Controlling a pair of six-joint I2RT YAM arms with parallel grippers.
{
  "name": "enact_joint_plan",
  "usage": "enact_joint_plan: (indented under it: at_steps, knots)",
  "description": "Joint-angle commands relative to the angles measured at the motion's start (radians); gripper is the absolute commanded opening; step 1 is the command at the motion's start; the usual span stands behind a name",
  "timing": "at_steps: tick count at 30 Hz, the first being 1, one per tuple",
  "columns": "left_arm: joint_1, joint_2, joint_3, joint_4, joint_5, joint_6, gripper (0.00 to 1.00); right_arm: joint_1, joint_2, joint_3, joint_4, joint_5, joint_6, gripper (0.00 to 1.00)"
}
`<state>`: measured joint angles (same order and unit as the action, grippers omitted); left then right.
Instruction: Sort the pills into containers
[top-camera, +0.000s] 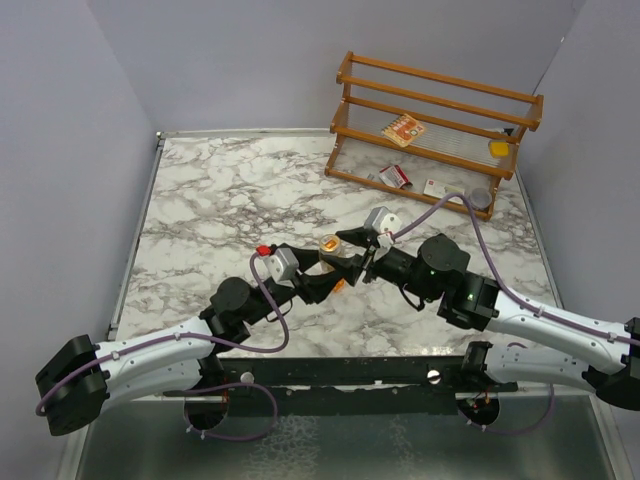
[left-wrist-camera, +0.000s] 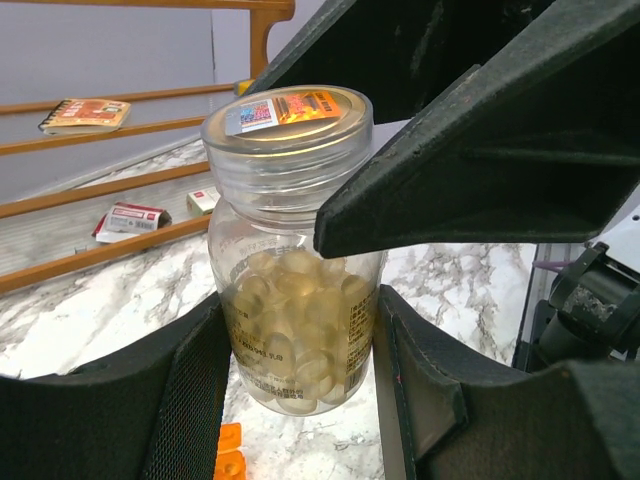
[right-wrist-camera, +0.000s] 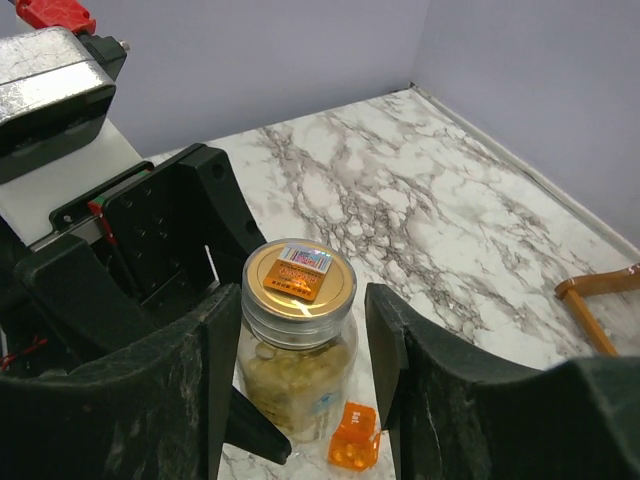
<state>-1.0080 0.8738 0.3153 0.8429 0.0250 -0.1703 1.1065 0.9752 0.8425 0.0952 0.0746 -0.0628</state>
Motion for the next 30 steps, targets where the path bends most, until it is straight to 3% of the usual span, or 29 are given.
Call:
enact_joint_plan:
  at_steps: [1,9,14,19,20,26,30]
  knots:
    - [-0.004,-0.003,0.010,0.055,0.040,-0.006,0.00,-0.003,0.005,0.023,0.027,-0.013,-0.003,0.53]
    - [-0.004,0.009,0.026,0.051,0.051,0.003,0.00,-0.002,0.016,0.022,0.028,-0.011,0.002,0.53]
    - [-0.004,0.022,0.030,0.049,0.055,0.004,0.00,-0.002,0.028,0.028,0.030,-0.011,0.008,0.40]
    - [-0.004,0.019,0.028,0.050,0.043,0.004,0.00,-0.003,0.037,0.041,0.014,-0.011,0.010,0.03]
    - [-0.004,0.015,0.026,0.050,0.038,0.005,0.00,-0.003,0.036,0.041,0.010,-0.010,0.009,0.01]
    - [-0.004,-0.006,0.026,0.048,0.009,-0.001,0.00,-0.003,0.022,0.037,-0.003,0.005,0.005,0.01]
    - [-0.004,-0.015,0.026,0.032,-0.003,-0.005,0.09,-0.003,0.010,0.040,-0.019,0.036,-0.010,0.01]
